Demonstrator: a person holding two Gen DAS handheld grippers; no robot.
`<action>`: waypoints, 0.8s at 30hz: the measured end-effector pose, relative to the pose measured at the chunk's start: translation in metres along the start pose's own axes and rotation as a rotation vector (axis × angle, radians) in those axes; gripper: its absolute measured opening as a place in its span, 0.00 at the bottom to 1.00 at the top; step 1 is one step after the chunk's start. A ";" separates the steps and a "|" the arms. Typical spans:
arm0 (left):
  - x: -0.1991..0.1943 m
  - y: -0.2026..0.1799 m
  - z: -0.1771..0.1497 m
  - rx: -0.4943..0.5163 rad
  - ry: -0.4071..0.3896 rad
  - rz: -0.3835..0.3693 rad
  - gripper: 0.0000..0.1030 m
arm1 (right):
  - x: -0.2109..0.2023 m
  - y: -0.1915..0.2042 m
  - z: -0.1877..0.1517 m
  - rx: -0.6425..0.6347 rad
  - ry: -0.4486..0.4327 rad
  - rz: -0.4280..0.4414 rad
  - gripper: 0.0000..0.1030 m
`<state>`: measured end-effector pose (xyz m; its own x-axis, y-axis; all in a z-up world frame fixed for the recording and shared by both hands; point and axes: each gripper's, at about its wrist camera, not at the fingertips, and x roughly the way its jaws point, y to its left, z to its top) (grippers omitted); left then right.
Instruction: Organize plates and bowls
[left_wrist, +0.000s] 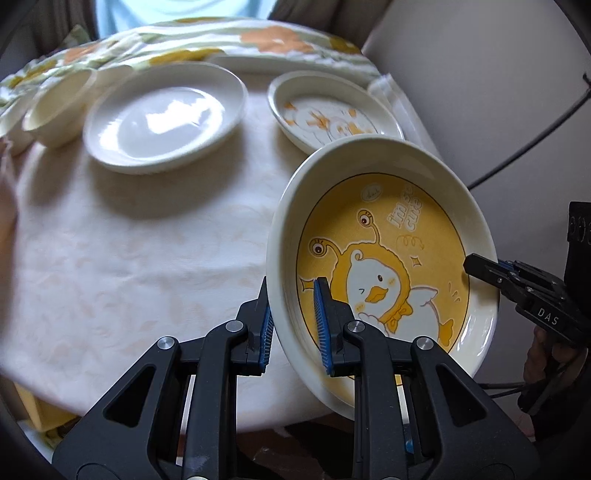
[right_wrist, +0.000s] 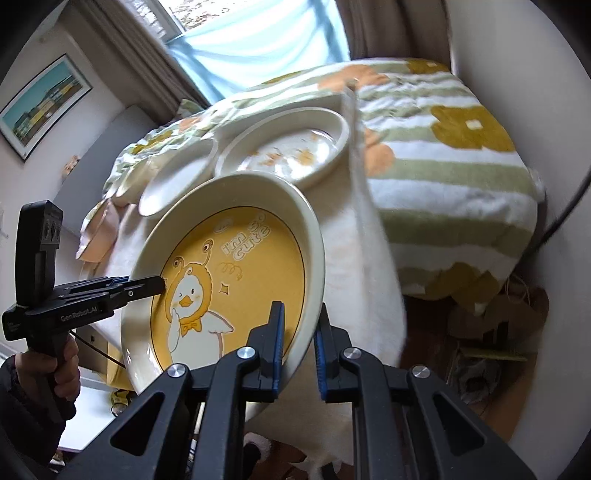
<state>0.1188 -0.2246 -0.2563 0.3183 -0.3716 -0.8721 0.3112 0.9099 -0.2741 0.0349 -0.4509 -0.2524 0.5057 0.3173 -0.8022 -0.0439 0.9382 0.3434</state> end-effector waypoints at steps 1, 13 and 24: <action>-0.009 0.006 0.000 -0.006 -0.011 0.002 0.17 | -0.001 0.006 0.002 -0.006 -0.002 0.004 0.13; -0.090 0.137 -0.010 -0.067 -0.048 0.078 0.17 | 0.043 0.138 0.019 -0.069 0.025 0.085 0.13; -0.080 0.269 -0.027 -0.105 0.023 0.118 0.17 | 0.142 0.231 0.015 -0.046 0.118 0.117 0.13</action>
<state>0.1528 0.0549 -0.2711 0.3261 -0.2579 -0.9095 0.1772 0.9617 -0.2091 0.1093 -0.1908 -0.2796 0.3902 0.4366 -0.8107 -0.1374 0.8982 0.4176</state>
